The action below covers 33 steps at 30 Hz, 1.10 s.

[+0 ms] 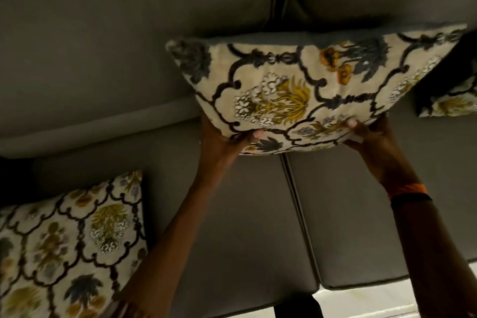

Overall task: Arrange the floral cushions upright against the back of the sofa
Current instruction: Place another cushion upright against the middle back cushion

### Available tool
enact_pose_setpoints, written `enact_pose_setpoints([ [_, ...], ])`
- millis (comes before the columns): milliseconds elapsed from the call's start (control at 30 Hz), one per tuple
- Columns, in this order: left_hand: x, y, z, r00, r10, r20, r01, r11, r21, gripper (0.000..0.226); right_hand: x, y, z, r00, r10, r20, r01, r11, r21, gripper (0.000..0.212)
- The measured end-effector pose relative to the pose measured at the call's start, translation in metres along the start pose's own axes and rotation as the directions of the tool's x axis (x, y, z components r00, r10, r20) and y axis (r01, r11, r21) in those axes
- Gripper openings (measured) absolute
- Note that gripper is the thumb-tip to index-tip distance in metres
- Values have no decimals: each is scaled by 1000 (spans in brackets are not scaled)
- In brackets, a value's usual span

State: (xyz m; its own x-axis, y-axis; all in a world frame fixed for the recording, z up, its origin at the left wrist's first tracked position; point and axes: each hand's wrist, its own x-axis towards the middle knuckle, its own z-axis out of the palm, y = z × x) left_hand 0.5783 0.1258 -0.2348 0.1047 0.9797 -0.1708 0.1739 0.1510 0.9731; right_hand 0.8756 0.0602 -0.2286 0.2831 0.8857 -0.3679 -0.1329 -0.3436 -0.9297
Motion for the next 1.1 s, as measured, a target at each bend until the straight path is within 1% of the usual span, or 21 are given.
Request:
enact_pose_setpoints([
  [67, -1, 23, 7, 988, 142, -63, -138, 989, 57, 101, -7, 5, -6, 999, 48, -18, -46, 994, 102, 111],
  [133, 5, 58, 16, 928, 367, -56, -346, 910, 228, 106, -13, 7, -8, 996, 90, 7, -90, 976, 199, 121],
  [200, 20, 101, 26, 825, 565, 17, -508, 729, 459, 106, -16, 15, -2, 982, 166, 92, -185, 942, 281, 104],
  [233, 30, 120, 31, 785, 616, 71, -550, 639, 538, 108, -15, 25, 4, 968, 219, 125, -248, 914, 321, 91],
  [300, 50, 139, 45, 758, 622, 197, -568, 480, 668, 112, -13, 44, 19, 951, 274, 142, -308, 876, 372, 62],
  [333, 57, 138, 52, 754, 589, 292, -577, 381, 723, 110, -12, 56, 24, 949, 297, 111, -317, 879, 358, 55],
  [367, 60, 131, 60, 749, 539, 386, -593, 283, 754, 107, -10, 64, 26, 943, 328, 54, -326, 882, 339, 64],
  [433, 55, 106, 65, 736, 467, 490, -608, 139, 782, 104, -7, 68, 26, 927, 369, -69, -319, 872, 371, 122],
  [467, 49, 95, 62, 739, 483, 470, -584, 112, 804, 102, -5, 67, 23, 929, 345, -138, -282, 896, 342, 143],
  [500, 41, 82, 55, 746, 536, 395, -537, 135, 833, 100, -4, 64, 17, 932, 295, -211, -234, 934, 270, 152],
  [533, 32, 71, 46, 756, 598, 266, -469, 212, 857, 101, -1, 59, 9, 935, 212, -283, -173, 973, 154, 153],
  [567, 22, 60, 34, 773, 628, 93, -390, 354, 850, 105, 3, 54, 0, 937, 91, -336, -99, 995, -6, 147],
  [600, 11, 50, 26, 798, 597, -79, -324, 536, 780, 113, 5, 46, -7, 943, -37, -332, -17, 987, -160, 140],
  [633, 2, 41, 22, 834, 513, -202, -284, 713, 641, 125, 10, 39, -14, 949, -153, -276, 74, 958, -277, 139],
  [667, -4, 32, 22, 881, 402, -247, -253, 845, 471, 135, 16, 31, -20, 955, -229, -189, 155, 927, -341, 141],
  [700, -8, 25, 27, 928, 294, -230, -213, 923, 320, 140, 25, 21, -24, 957, -274, -96, 225, 908, -353, 143],
  [733, -8, 20, 34, 960, 215, -182, -175, 961, 214, 138, 33, 13, -25, 955, -296, -7, 276, 898, -342, 140],
  [800, -3, 16, 44, 986, 141, -92, -127, 982, 137, 127, 41, -3, -21, 959, -264, 101, 282, 913, -294, 128],
  [900, 7, 17, 45, 980, 170, -100, -157, 980, 122, 128, 42, -6, -20, 975, -211, 63, 220, 933, -285, 108],
  [1000, 15, 7, 41, 967, 243, -78, -232, 964, 130, 133, 31, 6, -13, 976, -216, -10, 206, 942, -265, 106],
  [1100, 17, -10, 41, 987, 151, -51, -144, 982, 124, 138, 21, 11, 4, 976, -210, -59, 192, 955, -225, 108],
])
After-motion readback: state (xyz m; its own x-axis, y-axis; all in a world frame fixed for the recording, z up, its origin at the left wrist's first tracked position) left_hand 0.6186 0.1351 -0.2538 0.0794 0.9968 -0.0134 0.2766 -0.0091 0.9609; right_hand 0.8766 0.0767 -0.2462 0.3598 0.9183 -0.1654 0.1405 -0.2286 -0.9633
